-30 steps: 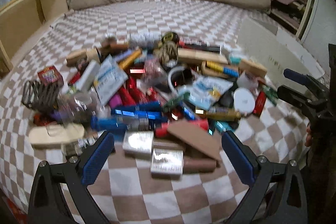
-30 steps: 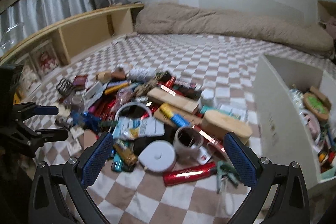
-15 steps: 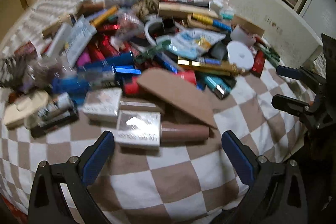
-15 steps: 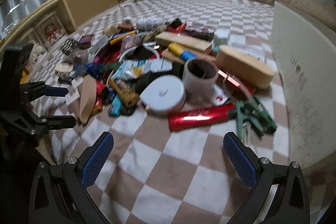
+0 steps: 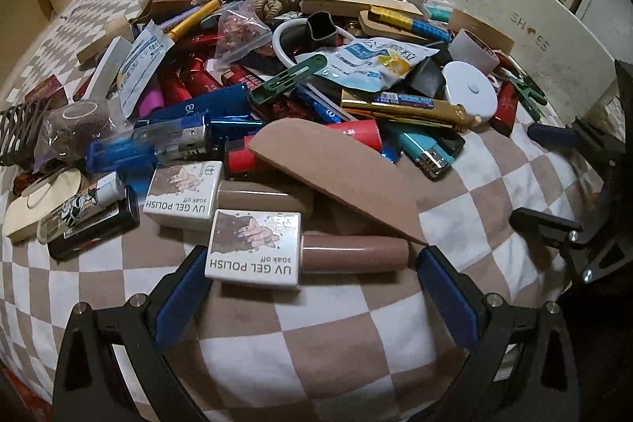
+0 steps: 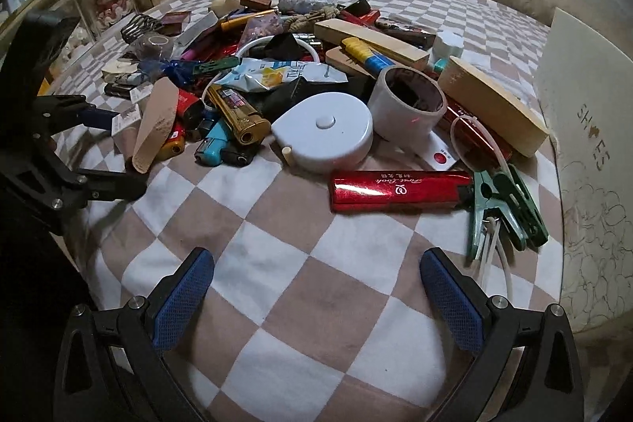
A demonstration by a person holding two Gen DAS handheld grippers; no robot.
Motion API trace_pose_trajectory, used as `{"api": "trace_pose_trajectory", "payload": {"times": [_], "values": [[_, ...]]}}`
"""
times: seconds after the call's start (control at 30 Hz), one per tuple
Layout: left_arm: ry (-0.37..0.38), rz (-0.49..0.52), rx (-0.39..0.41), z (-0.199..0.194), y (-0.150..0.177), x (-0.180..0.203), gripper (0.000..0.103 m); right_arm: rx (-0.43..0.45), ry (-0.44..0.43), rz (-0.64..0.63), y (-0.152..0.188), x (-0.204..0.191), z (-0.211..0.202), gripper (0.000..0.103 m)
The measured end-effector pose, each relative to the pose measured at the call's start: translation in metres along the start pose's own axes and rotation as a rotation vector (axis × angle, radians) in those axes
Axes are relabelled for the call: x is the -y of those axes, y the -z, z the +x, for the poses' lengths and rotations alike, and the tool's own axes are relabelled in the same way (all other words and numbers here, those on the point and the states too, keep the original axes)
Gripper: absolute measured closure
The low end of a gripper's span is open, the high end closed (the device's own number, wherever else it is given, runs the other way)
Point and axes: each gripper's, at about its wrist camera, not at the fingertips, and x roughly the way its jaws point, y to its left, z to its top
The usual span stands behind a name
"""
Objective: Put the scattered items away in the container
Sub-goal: 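Lower the right tool toward the red tube while the left tool approaches the UV GEL POLISH box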
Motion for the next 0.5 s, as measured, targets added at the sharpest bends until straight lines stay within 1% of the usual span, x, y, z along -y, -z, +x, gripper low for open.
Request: {"api": "trace_pose_trajectory", "payload": {"times": [0.17, 0.23, 0.33, 0.4, 0.5], "values": [[-0.004, 0.009, 0.002, 0.002, 0.0, 0.001, 0.0, 0.05, -0.01, -0.008, 0.002, 0.007, -0.002, 0.0], [-0.002, 0.011, 0.002, 0.002, 0.0, 0.0, 0.0, 0.052, -0.011, 0.002, -0.002, 0.01, -0.002, 0.0], [0.002, 0.017, -0.007, 0.002, 0.0, -0.001, 0.0, 0.048, 0.03, -0.012, -0.008, 0.015, -0.001, 0.0], [0.006, 0.031, -0.021, 0.001, -0.001, -0.002, 0.0, 0.048, 0.054, 0.005, -0.011, 0.024, -0.001, 0.0], [0.014, 0.023, -0.015, 0.0, 0.0, -0.003, 0.0, 0.04, 0.087, 0.024, -0.018, 0.04, 0.002, 0.0]]}}
